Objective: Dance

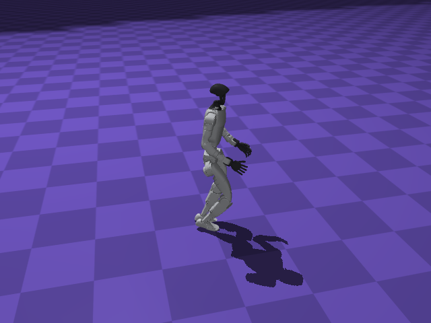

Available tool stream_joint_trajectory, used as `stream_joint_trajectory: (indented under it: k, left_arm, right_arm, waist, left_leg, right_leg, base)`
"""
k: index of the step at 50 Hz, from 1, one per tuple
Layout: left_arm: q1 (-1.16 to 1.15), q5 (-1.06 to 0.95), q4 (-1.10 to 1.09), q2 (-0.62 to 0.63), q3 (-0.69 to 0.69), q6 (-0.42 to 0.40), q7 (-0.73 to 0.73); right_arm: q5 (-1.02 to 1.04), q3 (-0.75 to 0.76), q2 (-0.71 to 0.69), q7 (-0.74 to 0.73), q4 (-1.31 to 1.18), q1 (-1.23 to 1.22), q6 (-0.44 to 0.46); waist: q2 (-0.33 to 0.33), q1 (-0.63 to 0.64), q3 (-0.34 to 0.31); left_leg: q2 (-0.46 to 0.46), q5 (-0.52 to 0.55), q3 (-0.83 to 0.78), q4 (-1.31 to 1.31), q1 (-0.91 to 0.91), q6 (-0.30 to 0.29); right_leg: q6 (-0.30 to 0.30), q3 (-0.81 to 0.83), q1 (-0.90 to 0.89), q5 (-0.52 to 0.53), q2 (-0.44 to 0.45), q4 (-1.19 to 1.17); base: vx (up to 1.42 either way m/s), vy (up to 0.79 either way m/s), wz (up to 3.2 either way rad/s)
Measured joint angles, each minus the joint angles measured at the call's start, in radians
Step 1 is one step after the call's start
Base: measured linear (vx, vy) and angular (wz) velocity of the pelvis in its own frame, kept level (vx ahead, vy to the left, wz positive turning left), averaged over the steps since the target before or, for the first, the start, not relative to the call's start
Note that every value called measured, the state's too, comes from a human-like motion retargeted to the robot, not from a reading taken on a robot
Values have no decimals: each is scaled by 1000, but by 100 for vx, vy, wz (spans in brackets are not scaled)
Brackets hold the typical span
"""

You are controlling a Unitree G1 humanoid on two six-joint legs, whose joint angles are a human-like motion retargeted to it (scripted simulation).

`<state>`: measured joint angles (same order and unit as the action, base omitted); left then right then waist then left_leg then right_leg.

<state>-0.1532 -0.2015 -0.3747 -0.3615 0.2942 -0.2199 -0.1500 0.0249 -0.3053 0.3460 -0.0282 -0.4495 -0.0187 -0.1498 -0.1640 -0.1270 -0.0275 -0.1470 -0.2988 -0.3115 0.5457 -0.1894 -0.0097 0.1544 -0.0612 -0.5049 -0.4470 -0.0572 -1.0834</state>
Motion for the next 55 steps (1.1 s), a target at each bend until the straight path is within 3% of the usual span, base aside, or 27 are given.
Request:
stream_joint_trajectory:
  k: [3,8,13,15,18,23,26,30,32,35,37,38,40,45,47,51,55]
  left_arm:
    - [-25,-13,-8,16,-17,-3,1]
    - [-51,-37,-6,35,-51,9,44]
    - [-53,-40,-5,36,-69,28,93]
    - [-23,-42,-12,33,-83,33,108]
    - [-13,-105,7,38,-107,32,135]
    - [-62,-214,98,42,-126,19,152]
    - [-74,-243,129,35,-126,15,155]
    - [-72,-250,146,21,-124,16,146]
    - [-77,-244,140,21,-121,20,139]
    - [-76,-213,112,23,-114,30,122]
    - [-50,-178,66,33,-108,34,103]
    - [-19,-167,32,45,-106,27,93]
    - [-9,-172,8,68,-101,14,80]
    - [-56,-217,86,66,-87,-6,67]
    - [-59,-229,118,52,-81,-10,71]
    - [-53,-237,158,28,-58,-12,80]
    - [-20,-218,180,10,-37,-10,82]
  right_arm:
    - [-3,14,-9,-9,12,22,-6]
    - [9,30,-13,-2,34,24,-8]
    - [41,27,-15,32,-12,-30,8]
    - [45,29,-18,54,-61,-77,16]
    - [9,25,-30,99,-78,-77,28]
    - [-93,12,-24,140,44,33,38]
    - [-128,16,-5,144,108,78,27]
    - [-152,42,14,130,194,120,20]
    - [-149,52,13,118,212,133,16]
    - [-126,69,6,96,216,137,17]
    - [-105,83,-6,73,185,114,20]
    - [-100,91,-14,58,157,86,18]
    - [-111,93,-27,38,129,71,16]
    - [-186,55,-34,31,148,103,17]
    - [-200,40,-29,32,151,107,13]
    - [-204,16,-11,44,142,109,0]
    - [-188,0,4,49,123,95,-1]
  waist:
    - [-6,26,-3]
    - [26,91,-13]
    - [75,162,-53]
    - [99,186,-79]
    - [110,208,-75]
    - [77,183,-6]
    - [57,156,23]
    - [58,125,49]
    - [60,115,46]
    - [68,107,38]
    - [78,106,10]
    - [85,107,-15]
    - [95,110,-28]
    - [79,98,68]
    - [67,92,99]
    - [60,90,116]
    - [76,96,124]
  left_leg:
    - [27,37,8,117,-50,-20]
    - [126,-60,44,406,-154,16]
    - [233,-241,100,705,-231,67]
    - [269,-284,120,762,-244,72]
    - [274,-239,138,698,-230,50]
    - [207,12,127,475,-220,-43]
    - [161,86,109,389,-226,-72]
    - [133,79,103,347,-223,-64]
    - [131,-5,105,399,-228,-39]
    - [136,-232,103,487,-228,23]
    - [148,-367,87,513,-211,60]
    - [155,-389,75,498,-181,70]
    - [158,-335,60,443,-144,56]
    - [129,88,47,196,-163,-72]
    - [111,185,38,136,-184,-97]
    - [94,211,38,141,-222,-101]
    - [91,146,69,154,-230,-77]
  right_leg:
    - [5,15,39,40,1,15]
    - [-33,54,112,4,60,42]
    - [-138,91,168,-231,136,10]
    - [-161,106,190,-279,168,16]
    - [-140,118,203,-183,175,67]
    - [-27,119,124,128,111,102]
    - [7,116,61,179,66,85]
    - [20,101,18,189,55,97]
    - [2,92,11,114,61,58]
    - [-66,98,13,-118,64,-11]
    - [-113,116,32,-263,61,-31]
    - [-120,124,61,-279,63,-15]
    - [-116,134,96,-238,57,35]
    - [-2,131,63,118,24,217]
    - [26,127,24,197,6,234]
    - [45,123,-25,232,-8,203]
    - [39,114,-28,225,17,218]
  base:
    - [-4,-7,17]
    - [-4,-4,9]
    - [0,0,0]
    - [0,0,0]
    - [0,0,0]
    - [1,1,8]
    - [0,3,22]
    - [0,3,18]
    - [-8,4,9]
    - [-7,4,2]
    - [0,0,0]
    - [0,0,0]
    - [0,0,0]
    - [0,0,0]
    - [0,0,0]
    - [-7,2,-3]
    - [-2,1,-2]
